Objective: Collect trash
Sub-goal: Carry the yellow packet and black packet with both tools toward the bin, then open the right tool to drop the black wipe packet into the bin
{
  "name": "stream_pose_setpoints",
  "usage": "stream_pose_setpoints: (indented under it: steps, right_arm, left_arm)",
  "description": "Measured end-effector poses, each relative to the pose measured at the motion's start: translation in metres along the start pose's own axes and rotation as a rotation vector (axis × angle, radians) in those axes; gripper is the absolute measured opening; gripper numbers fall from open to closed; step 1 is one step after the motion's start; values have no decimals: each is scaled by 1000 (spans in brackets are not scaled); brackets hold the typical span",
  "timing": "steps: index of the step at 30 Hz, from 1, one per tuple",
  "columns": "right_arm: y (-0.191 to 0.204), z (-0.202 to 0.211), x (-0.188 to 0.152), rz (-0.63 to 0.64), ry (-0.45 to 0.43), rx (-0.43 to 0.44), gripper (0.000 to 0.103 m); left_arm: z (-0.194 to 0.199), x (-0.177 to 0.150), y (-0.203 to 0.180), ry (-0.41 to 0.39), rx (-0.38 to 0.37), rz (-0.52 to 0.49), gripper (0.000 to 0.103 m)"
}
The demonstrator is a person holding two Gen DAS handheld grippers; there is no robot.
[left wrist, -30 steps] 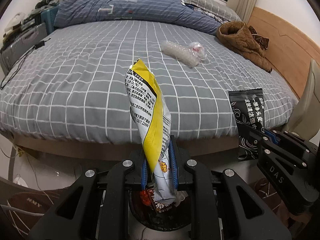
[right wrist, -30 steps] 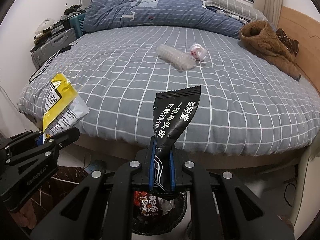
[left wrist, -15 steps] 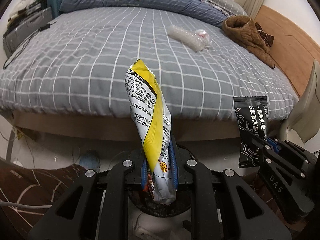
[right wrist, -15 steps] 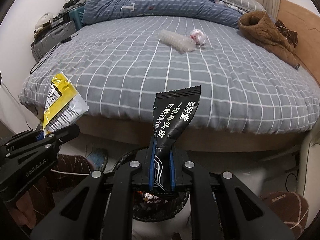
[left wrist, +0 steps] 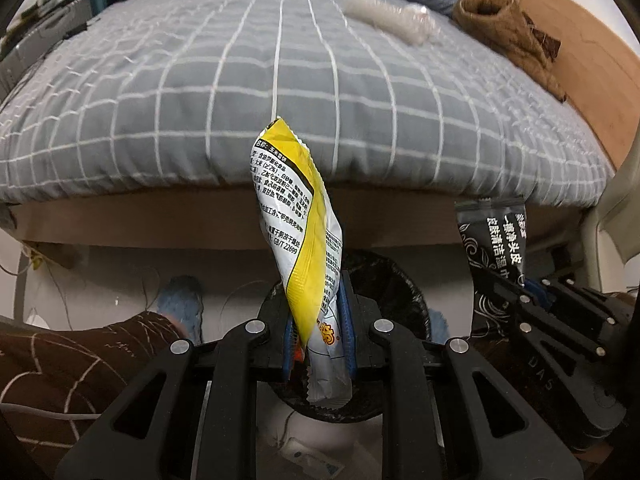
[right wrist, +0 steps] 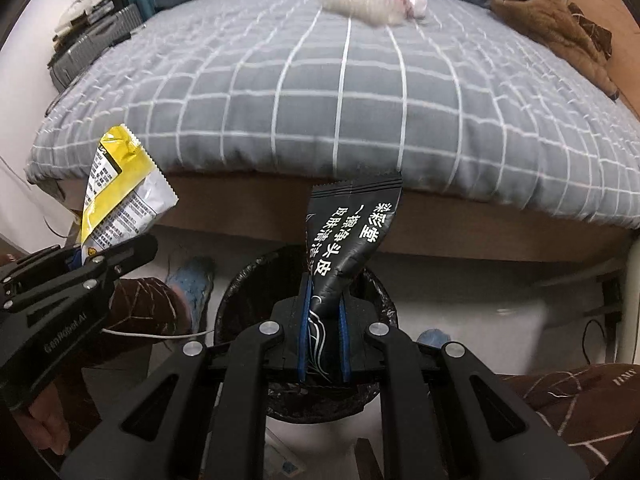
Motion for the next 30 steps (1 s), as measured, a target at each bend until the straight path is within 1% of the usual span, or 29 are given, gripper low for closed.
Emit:
stream_pose_setpoints:
  steps: [4,8,15,19,21,22,23,24,26,27,29,30]
  right_arm:
    - [2,-20,-2,0,38,-7,11]
    - [2,-40,-6,-6,86,-9,11]
    - [4,-66,-9,-6,134,-16,12]
    - [9,-75,-10,10,138,-14,18]
    - [12,-76,-10,22,136,-18,18]
    - [13,-77,-10,23,141,-16,21]
    - [14,-76,-10,28,134,-16,26]
    - [15,-76,-10,29,127,-18,30]
    - [11,-72,-9,26,113,-25,45]
    - [9,-70,-8,20,106,-26,49]
    - [4,-64,-5,15,94,-29,61]
    - [0,-60,-2,12,81,-38,64]
  left_arm:
    - [-22,-4,8,41,9,5,18]
    - [-39,-4,14,62,6,9,18]
    - [-61,-5,23,98,6,28,18]
    - [-67,-6,28,110,6,37,18]
    - [-68,-5,31,113,14,43,18]
    - [-69,-5,32,115,16,45,18]
    - [-68,-7,33,116,17,46,18]
    - [-69,-7,33,115,15,47,18]
    - [-69,-9,34,109,16,44,18]
    - [-69,-9,34,107,14,42,18]
    - [-68,-9,33,106,14,38,18]
    - [-67,-8,31,105,13,35,18]
Point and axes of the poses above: each gripper's, at about its wrist camera, not at the fingertips, and z roughly against the way its jaws point, y to its left, x to its top, the point moved 5 cm from there along -z, roughly the way its jaws point, and after that the axes turned 13 degrees about -z, right-handed, at the moved point
